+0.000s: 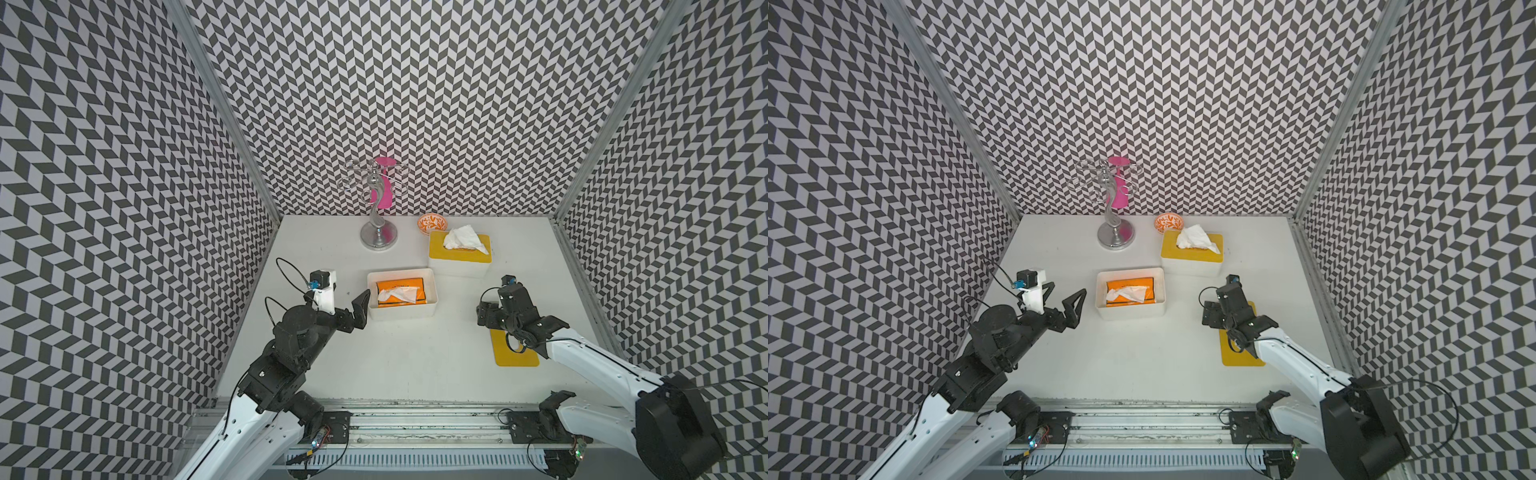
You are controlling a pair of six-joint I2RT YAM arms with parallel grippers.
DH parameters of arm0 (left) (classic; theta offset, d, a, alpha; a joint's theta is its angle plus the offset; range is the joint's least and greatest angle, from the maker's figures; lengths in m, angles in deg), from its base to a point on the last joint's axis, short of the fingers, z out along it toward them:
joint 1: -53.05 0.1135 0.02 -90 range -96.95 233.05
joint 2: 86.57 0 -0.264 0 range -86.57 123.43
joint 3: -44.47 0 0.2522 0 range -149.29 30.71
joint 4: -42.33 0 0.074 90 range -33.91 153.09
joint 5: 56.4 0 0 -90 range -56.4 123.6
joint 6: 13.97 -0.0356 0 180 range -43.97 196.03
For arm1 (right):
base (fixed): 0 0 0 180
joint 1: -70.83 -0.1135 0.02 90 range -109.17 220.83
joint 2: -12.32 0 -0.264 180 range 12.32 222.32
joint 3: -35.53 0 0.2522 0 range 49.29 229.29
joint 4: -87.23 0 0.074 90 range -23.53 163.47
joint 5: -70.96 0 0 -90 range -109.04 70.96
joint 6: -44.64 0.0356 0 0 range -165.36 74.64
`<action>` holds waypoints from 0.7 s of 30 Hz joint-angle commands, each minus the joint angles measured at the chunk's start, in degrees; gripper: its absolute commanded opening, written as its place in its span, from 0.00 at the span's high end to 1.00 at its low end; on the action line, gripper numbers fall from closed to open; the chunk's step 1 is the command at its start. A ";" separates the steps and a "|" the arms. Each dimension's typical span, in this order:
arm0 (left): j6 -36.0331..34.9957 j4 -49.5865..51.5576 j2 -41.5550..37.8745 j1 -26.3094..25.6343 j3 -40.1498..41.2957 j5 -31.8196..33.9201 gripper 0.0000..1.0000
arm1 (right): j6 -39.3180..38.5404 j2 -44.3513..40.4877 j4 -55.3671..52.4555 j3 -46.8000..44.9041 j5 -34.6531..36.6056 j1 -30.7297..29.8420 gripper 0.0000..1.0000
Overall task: Put the tissue paper into the tissue box
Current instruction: Move the box lid to the center of the board.
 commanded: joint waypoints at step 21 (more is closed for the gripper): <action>0.02 1.20 0.27 0.08 0.04 -1.21 0.00 | -0.06 15.76 -2.38 4.13 0.06 4.05 0.34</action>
